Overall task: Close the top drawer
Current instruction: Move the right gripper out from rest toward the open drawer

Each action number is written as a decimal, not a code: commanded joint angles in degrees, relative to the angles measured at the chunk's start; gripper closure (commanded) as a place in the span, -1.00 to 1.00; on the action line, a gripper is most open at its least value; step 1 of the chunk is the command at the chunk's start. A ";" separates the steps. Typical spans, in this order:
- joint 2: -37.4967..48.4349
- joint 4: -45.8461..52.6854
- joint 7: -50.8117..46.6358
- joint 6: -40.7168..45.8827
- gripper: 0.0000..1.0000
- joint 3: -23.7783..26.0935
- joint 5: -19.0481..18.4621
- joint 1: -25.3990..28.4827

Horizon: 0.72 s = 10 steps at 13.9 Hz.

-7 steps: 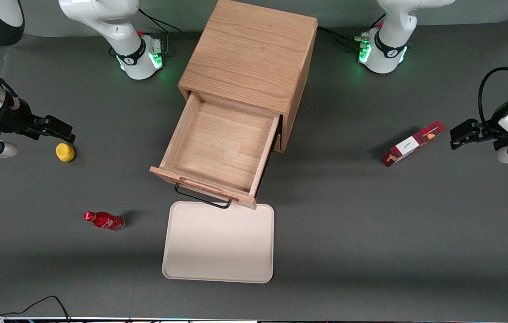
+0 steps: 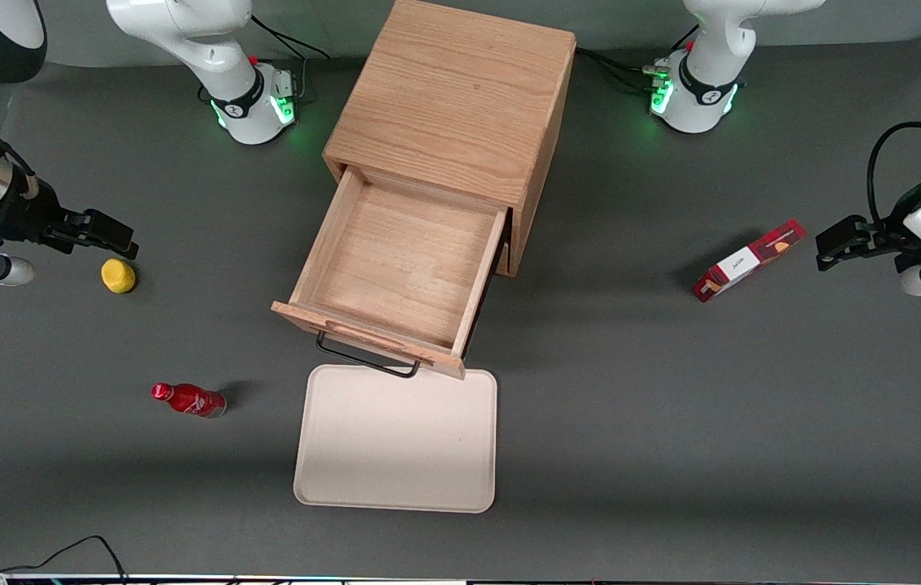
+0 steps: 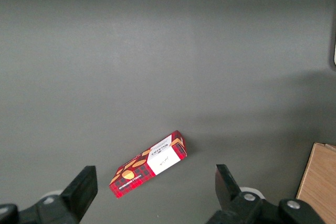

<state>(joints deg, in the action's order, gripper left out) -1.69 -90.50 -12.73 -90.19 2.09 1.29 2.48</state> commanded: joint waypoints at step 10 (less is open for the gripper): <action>-20.96 24.03 11.82 -0.25 -1.00 0.01 3.27 6.75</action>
<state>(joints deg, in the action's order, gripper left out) -16.17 -75.25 -6.37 -91.51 2.64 3.16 8.39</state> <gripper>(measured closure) 0.000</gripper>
